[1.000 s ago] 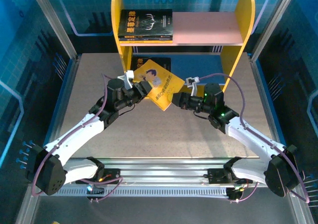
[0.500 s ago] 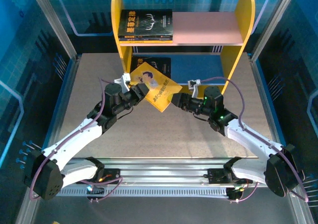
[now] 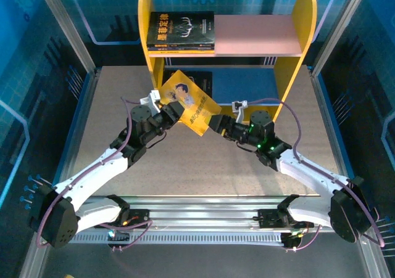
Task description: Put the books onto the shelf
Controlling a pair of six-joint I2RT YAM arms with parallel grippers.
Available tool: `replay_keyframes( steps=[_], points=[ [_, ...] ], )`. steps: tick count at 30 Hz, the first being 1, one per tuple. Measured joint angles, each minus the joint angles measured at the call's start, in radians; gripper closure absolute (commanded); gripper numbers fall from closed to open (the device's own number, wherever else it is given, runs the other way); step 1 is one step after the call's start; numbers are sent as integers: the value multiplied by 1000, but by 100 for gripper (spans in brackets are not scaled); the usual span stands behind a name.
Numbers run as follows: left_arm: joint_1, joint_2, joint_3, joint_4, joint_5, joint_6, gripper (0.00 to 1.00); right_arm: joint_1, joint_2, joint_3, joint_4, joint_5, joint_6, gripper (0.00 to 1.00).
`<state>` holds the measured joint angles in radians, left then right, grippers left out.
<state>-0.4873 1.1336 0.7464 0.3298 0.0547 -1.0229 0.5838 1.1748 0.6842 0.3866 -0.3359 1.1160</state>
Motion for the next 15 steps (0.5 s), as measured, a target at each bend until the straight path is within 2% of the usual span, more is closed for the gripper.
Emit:
replay_keyframes(
  steps=[15],
  points=[
    [-16, 21, -5, 72, -33, 0, 100, 63, 62, -11, 80, 34, 48, 34]
  ],
)
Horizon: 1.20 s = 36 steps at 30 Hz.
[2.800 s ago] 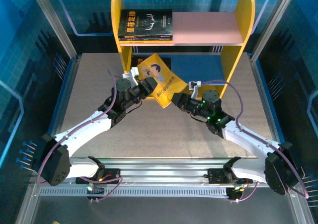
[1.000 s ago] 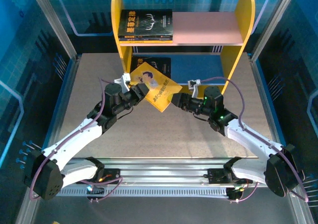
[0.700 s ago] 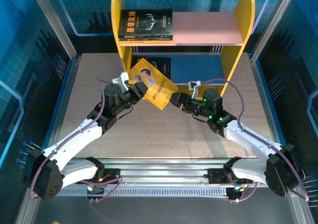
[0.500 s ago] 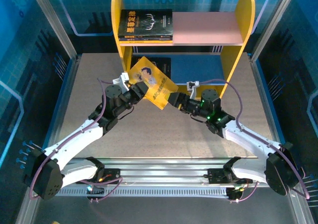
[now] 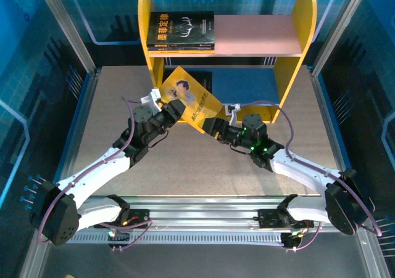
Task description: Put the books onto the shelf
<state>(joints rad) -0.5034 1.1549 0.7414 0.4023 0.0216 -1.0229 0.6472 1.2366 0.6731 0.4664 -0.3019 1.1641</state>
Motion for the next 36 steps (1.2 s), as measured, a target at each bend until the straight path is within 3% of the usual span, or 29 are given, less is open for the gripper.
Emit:
replay_keyframes(
  steps=[2, 7, 11, 12, 16, 18, 26, 36],
  points=[
    [-1, 0, -2, 2, -2, 0, 100, 0, 8, 0, 15, 0, 6, 41],
    [-8, 0, -19, 7, -29, -1, 100, -3, 21, 8, 21, 11, 2, 70],
    [-9, 0, -23, 8, -52, -16, 99, -18, 23, 34, -1, 6, -23, 86],
    [-9, 0, -23, 9, -56, -21, 94, -21, 23, 42, -11, 3, -31, 88],
    [-16, 0, -22, 2, -69, -27, 57, -50, 13, 74, -80, -35, -93, 91],
    [-20, -5, -14, -43, -70, -30, 49, -96, 2, 96, -130, -64, -140, 92],
    [-23, -97, 129, -422, -154, 28, 44, -291, 19, 298, -452, -193, -387, 93],
    [67, -174, 226, -809, -209, 91, 43, -348, 211, 505, -573, -360, -616, 94]
  ],
)
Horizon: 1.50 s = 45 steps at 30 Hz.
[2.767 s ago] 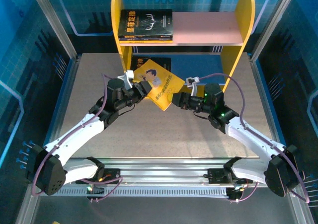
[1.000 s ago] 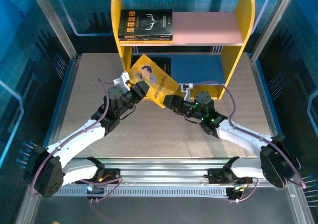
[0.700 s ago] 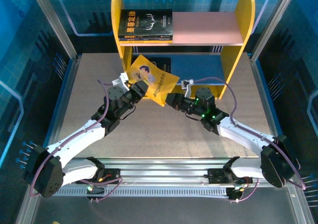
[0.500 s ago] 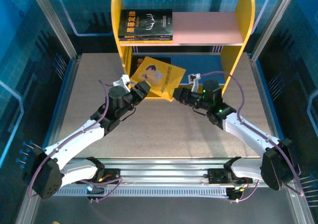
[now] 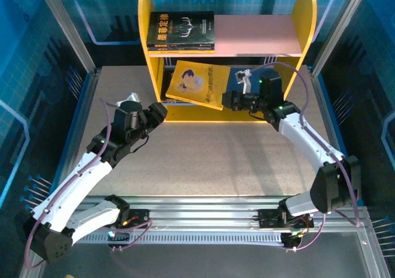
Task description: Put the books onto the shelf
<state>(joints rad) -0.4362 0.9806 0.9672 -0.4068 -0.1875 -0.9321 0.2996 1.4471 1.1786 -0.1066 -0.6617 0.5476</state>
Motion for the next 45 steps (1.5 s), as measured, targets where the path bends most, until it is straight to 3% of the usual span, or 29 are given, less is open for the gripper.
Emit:
replay_keyframes(
  steps=[7, 22, 45],
  points=[
    [34, -51, -3, -98, -2, 0, 42, -8, 121, 55, -23, -50, -65, 94],
    [72, -75, -21, -132, 0, 18, 41, -8, 334, 288, -69, -133, -169, 92],
    [103, -135, -53, -140, 13, 19, 38, -13, 451, 414, -171, -132, -242, 92]
  ],
)
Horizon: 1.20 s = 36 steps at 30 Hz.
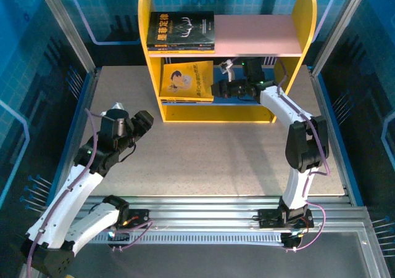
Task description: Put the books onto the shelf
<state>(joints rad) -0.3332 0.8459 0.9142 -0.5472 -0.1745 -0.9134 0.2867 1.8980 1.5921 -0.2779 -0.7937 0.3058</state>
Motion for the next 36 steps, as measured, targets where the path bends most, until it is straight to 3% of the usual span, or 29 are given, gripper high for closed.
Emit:
replay_keyframes(
  steps=[23, 27, 36],
  points=[
    [20, 0, -8, 2, 25, 0, 37, -3, 75, 72, -29, 0, -12, 90],
    [24, 0, -14, 6, 26, 0, 37, -5, 89, 87, -33, -1, -14, 85],
    [26, 0, -20, 6, 33, 0, 37, -5, 93, 112, -39, 1, -19, 62]
  ],
)
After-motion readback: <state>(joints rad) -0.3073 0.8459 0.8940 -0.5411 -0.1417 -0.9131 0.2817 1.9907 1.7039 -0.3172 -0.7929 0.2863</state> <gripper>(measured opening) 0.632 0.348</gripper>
